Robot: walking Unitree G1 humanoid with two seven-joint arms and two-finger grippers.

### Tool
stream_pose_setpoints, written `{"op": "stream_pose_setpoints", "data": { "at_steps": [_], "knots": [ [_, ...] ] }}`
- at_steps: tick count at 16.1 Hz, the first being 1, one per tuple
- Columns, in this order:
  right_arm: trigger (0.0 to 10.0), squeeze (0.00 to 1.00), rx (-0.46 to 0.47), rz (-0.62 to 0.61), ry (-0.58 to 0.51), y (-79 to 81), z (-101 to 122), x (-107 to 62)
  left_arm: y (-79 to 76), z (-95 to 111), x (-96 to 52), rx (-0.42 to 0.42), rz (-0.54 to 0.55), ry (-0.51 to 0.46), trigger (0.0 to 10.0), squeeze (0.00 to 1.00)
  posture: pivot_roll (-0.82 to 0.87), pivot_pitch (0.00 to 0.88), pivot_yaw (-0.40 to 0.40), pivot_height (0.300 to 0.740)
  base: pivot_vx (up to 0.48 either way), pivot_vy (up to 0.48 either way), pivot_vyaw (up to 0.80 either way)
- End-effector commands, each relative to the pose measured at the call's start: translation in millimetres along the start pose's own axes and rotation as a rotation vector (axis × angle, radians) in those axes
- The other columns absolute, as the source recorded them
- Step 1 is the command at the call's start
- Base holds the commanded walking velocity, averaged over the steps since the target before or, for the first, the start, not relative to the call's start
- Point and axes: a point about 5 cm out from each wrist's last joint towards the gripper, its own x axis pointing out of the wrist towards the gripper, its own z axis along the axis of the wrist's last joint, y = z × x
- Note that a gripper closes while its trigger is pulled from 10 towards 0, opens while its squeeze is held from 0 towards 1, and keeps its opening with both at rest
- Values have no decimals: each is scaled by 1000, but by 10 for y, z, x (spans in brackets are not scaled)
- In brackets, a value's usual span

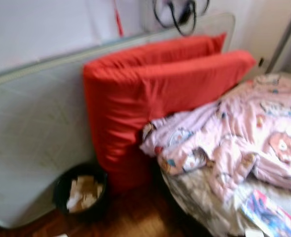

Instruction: Clean up the room

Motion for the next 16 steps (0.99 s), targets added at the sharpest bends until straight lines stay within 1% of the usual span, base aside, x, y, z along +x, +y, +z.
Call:
{"op": "stream_pose_setpoints", "data": {
  "at_steps": [1,16],
  "knots": [
    [10000,0,14,10,-16,46,50,16,56,-9,-8,18,11,8,10000,0,24,0,21,740,0,326,0],
    [10000,0,16,19,-23,63,70,21,53,7,-3,16,12,5,10000,0,29,0,18,740,0,335,0]
  ]
}}
